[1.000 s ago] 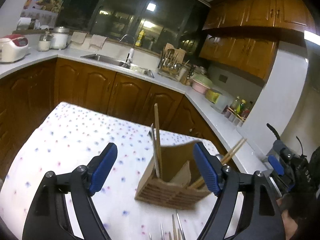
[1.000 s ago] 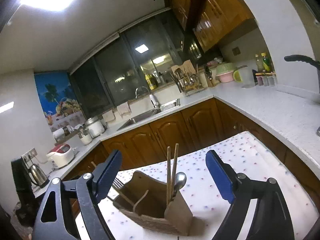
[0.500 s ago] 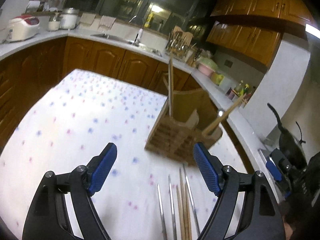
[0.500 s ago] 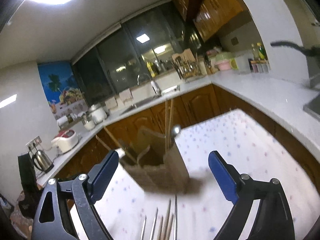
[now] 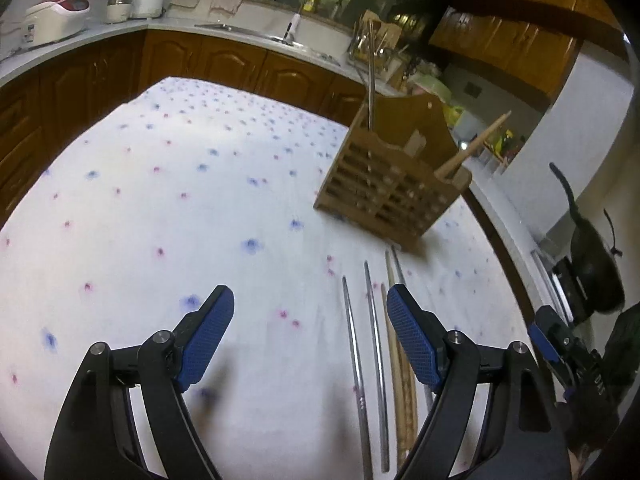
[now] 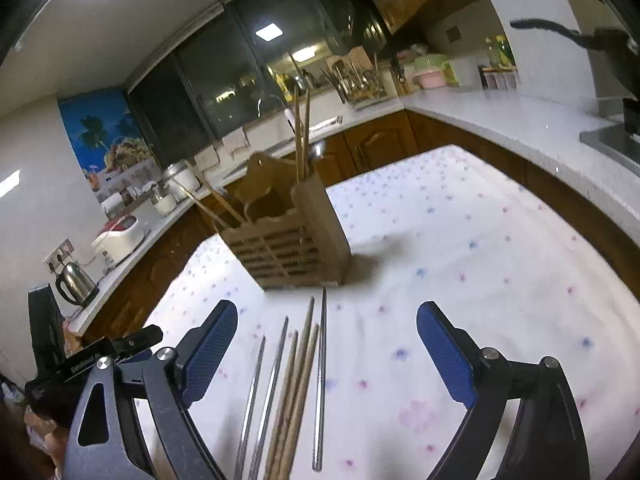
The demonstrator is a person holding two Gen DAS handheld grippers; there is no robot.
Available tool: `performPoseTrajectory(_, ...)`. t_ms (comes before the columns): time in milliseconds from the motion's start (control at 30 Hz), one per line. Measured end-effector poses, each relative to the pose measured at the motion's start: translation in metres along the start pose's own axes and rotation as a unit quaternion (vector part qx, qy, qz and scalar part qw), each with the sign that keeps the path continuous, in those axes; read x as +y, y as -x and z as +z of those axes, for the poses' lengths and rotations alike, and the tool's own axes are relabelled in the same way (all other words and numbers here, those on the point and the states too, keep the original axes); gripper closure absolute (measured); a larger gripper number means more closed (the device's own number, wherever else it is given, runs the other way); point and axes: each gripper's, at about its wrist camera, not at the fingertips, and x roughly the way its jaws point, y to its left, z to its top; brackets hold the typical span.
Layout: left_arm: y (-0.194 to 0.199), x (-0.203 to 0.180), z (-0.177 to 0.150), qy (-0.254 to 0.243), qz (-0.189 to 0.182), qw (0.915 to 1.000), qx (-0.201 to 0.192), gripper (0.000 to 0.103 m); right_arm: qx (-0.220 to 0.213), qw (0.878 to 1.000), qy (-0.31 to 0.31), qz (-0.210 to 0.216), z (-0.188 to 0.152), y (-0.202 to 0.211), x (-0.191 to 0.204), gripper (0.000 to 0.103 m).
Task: Organize utensils
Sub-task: 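Move both open tools back to the chopsticks lying on the cloth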
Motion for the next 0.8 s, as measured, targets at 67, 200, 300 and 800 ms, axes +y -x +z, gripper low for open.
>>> performPoseTrajectory(67, -0.001, 0.001, -0.005, -0.002, 0.005, 1.0000, 0.004, 0.022, 0.007, 1.000, 0.004, -0.002, -0.005, -0.001, 0.001, 0.010)
performPoseTrajectory(200, -0.002, 0.009, -0.010, 0.007, 0.014, 0.9998, 0.013, 0.022, 0.033, 0.999, 0.030, -0.006, -0.015, -0.010, 0.010, 0.011)
performPoseTrajectory(300, -0.003, 0.017, -0.011, 0.014, 0.021, 0.9995, 0.018, 0.022, 0.077, 0.995, 0.067, -0.010, -0.027, -0.029, 0.023, 0.012)
performPoseTrajectory(800, -0.014, 0.017, -0.015, 0.006, 0.028, 0.9987, 0.042, 0.022, 0.176, 0.968, 0.156, -0.084, -0.063, -0.073, 0.024, 0.040)
